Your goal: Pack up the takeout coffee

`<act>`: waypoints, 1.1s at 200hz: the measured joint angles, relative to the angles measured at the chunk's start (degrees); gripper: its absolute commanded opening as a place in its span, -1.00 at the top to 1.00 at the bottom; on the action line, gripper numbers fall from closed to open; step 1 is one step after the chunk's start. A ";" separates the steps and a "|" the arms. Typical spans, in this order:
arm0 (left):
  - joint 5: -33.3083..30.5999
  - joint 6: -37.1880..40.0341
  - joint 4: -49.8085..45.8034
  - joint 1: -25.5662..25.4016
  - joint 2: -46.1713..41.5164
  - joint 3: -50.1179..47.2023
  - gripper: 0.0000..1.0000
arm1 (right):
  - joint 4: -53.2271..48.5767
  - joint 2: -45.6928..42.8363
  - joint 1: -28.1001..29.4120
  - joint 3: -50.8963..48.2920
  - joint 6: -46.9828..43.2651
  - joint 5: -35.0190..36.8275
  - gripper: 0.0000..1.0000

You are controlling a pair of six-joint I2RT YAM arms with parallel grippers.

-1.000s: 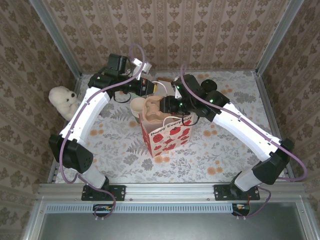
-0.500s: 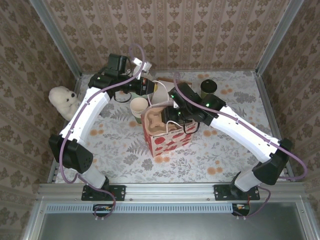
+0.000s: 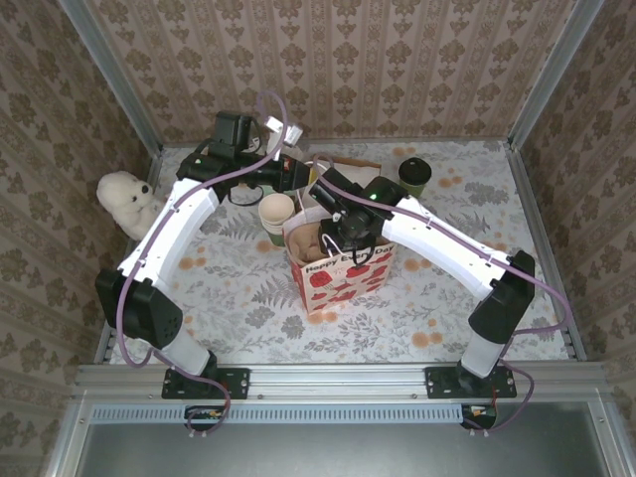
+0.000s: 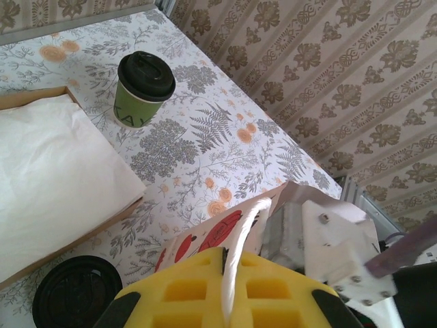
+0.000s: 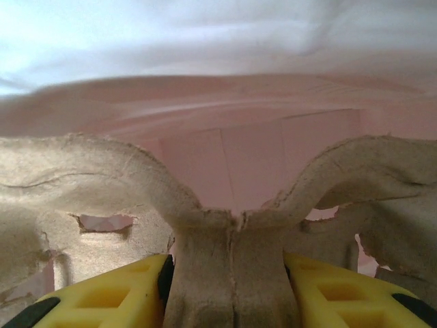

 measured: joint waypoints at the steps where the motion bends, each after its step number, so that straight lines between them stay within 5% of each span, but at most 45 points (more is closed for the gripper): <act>1: 0.00 0.00 0.00 0.00 0.00 0.00 1.00 | -0.04 0.00 0.00 0.00 -0.07 0.00 0.08; 47: 0.46 -0.20 0.76 0.02 0.00 0.00 0.99 | 0.63 -0.20 -0.09 -2.34 -0.11 -0.09 0.07; 101: 7.15 2.27 5.51 1.64 -3.65 -5.16 0.11 | 2.03 -0.70 -0.44 -5.40 -0.09 -2.03 0.07; 151: 8.66 11.82 10.16 4.48 -22.47 -19.98 -0.51 | 3.23 -0.98 -0.63 -6.10 -0.07 -3.17 0.08; 186: 11.96 16.11 15.52 3.37 -33.16 -28.92 -0.57 | 3.43 -1.44 -0.63 -6.32 -0.09 -3.52 0.09; 220: 12.02 21.64 18.60 -3.08 -32.17 -30.01 -0.50 | 3.48 -2.40 -0.66 -6.36 -0.09 -3.52 0.10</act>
